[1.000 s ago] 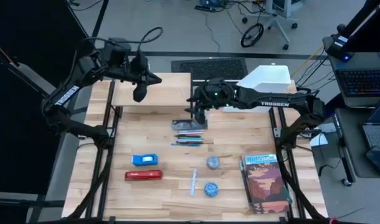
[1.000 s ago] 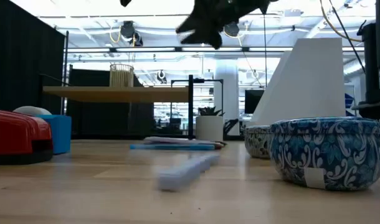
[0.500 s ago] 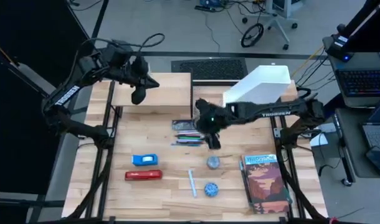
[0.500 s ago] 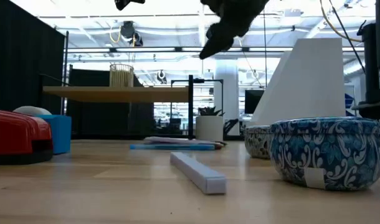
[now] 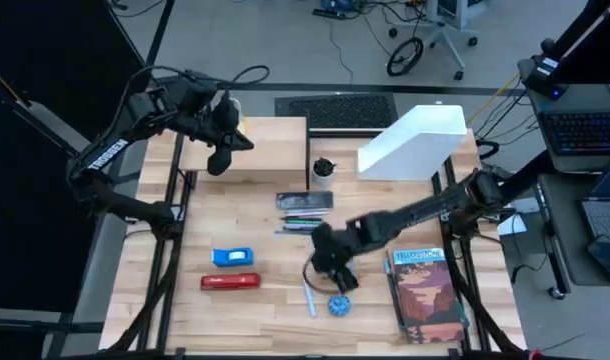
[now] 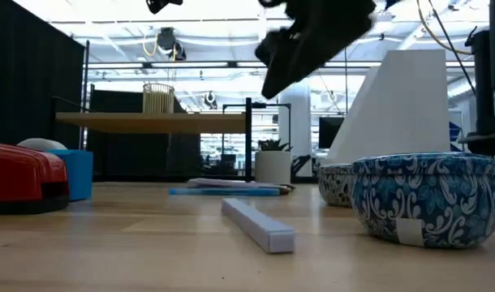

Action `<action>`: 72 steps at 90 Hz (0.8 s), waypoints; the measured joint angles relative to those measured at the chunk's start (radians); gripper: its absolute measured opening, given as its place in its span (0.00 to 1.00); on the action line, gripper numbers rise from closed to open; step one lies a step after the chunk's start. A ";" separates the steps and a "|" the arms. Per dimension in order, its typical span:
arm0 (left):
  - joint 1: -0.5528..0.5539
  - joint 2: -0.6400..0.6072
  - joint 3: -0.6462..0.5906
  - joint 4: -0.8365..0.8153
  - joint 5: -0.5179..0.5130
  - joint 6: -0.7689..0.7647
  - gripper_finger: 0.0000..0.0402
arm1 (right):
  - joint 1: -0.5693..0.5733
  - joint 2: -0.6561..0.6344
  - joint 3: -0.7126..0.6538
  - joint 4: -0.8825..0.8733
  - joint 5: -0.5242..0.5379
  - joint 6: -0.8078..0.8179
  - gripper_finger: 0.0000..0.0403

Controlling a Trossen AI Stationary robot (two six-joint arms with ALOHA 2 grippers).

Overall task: Stock shelves
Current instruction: Remove the blue pen from the gold pen holder

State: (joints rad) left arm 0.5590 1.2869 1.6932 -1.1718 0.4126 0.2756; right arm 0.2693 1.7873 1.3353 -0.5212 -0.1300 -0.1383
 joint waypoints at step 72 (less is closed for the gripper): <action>-0.038 -0.005 -0.001 0.011 -0.001 -0.034 0.00 | 0.120 0.164 0.000 0.232 0.026 -0.295 0.53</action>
State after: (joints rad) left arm 0.5209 1.2816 1.6924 -1.1611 0.4118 0.2417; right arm 0.3893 1.9517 1.3354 -0.2890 -0.1040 -0.4332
